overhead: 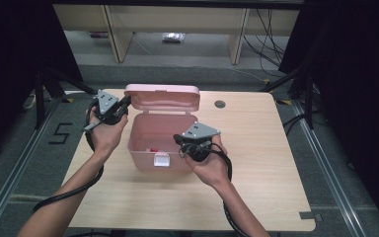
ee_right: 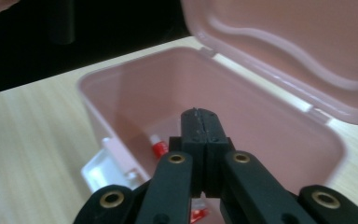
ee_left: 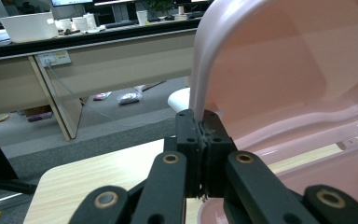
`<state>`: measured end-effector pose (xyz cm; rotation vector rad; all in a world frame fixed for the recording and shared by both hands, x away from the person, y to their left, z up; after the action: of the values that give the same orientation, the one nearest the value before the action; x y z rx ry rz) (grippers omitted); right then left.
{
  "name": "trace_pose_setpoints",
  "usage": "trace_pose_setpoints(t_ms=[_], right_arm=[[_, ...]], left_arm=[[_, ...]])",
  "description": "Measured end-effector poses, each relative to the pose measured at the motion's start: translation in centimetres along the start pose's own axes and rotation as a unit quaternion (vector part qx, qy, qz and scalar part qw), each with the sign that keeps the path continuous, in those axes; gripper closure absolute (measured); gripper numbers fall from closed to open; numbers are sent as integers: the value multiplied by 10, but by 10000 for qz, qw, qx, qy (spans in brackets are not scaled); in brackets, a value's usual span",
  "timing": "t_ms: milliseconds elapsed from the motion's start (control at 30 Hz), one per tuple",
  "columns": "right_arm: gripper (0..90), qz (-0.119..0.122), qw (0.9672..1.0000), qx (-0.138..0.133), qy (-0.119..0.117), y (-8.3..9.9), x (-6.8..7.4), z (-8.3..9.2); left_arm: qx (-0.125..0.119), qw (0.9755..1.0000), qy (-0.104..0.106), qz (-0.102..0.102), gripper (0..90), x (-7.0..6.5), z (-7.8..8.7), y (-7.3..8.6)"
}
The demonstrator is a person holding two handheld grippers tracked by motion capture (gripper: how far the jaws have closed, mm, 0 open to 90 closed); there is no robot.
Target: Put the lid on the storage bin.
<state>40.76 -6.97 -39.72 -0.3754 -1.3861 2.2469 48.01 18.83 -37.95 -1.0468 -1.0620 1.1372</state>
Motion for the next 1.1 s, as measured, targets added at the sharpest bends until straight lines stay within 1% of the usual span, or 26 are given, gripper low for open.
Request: trace_pose_setpoints(t_ms=[167,200,233,267,400,433,467,500,533,567,600,633,667,733,800,833,867,900,933,1000,1067,1100], right_arm=[[900,-104,9998,-81,163,-1,-10,5],[900,-121,9997,-65,189,-1,-12,6],[900,-152,9996,-122,210,-1,-13,6],[900,-187,9996,-69,211,-1,-14,7],[900,-310,9991,-108,254,-1,-19,10],[900,-310,9989,-157,310,-2,-21,10],[900,-235,9990,-186,324,-2,-23,11],[900,-240,9991,-167,310,-3,-24,12],[900,-309,9988,-173,327,-3,-25,13],[900,-285,9988,-211,330,-4,-27,13],[900,-256,9987,-223,372,-4,-29,14],[900,-311,9983,-258,412,-5,-29,15],[900,-394,9983,-210,369,-5,-29,16],[900,-401,9981,-259,391,-6,-32,18],[900,-348,9982,-271,414,-7,-34,19],[900,-442,9979,-246,395,-7,-34,21],[900,-457,9979,-237,403,-7,-34,21],[900,-405,9981,-237,396,-7,-35,21],[900,-416,9981,-289,354,-7,-36,20],[900,-428,9979,-263,398,-7,-37,21],[900,-417,9981,-261,383,-8,-38,21],[900,-400,9979,-302,404,-8,-39,21]], left_arm=[[-5,10000,9,-7,875,0,1,1],[-5,10000,12,-12,875,0,1,1],[-5,10000,17,-2,875,0,2,1],[1,10000,20,-3,875,0,2,1],[-1,10000,29,-12,874,0,4,3],[2,10000,24,-7,874,0,5,3],[6,10000,27,-14,874,0,5,3],[13,10000,31,-34,874,0,6,3],[-5,10000,30,-26,873,0,6,4],[-7,10000,27,-35,874,0,6,4],[-8,10000,30,-31,873,0,6,4],[-8,10000,32,-42,873,0,7,4],[-8,10000,38,-40,873,0,7,5],[4,10000,43,-32,872,0,8,5],[-10,10000,46,-20,872,0,8,6],[-10,10000,45,-15,872,0,8,6],[-7,10000,44,-20,872,0,9,6],[2,10000,49,-23,872,0,9,7],[7,10000,52,-18,872,0,10,7],[9,10000,54,1,871,0,10,7],[0,10000,60,-9,871,0,11,8],[-1,10000,60,-5,870,0,11,8]])
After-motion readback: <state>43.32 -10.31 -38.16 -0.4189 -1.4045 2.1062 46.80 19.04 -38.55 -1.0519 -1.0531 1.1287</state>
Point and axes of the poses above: each handheld gripper's, and its own axes: z roughly backward along the jaws, y roughly out of its underside, x roughly to its left, the point moved 2 cm from there along -z, roughly forward along the jaws, and after that the axes turned 12 degrees about -y, right-handed, at the moved point
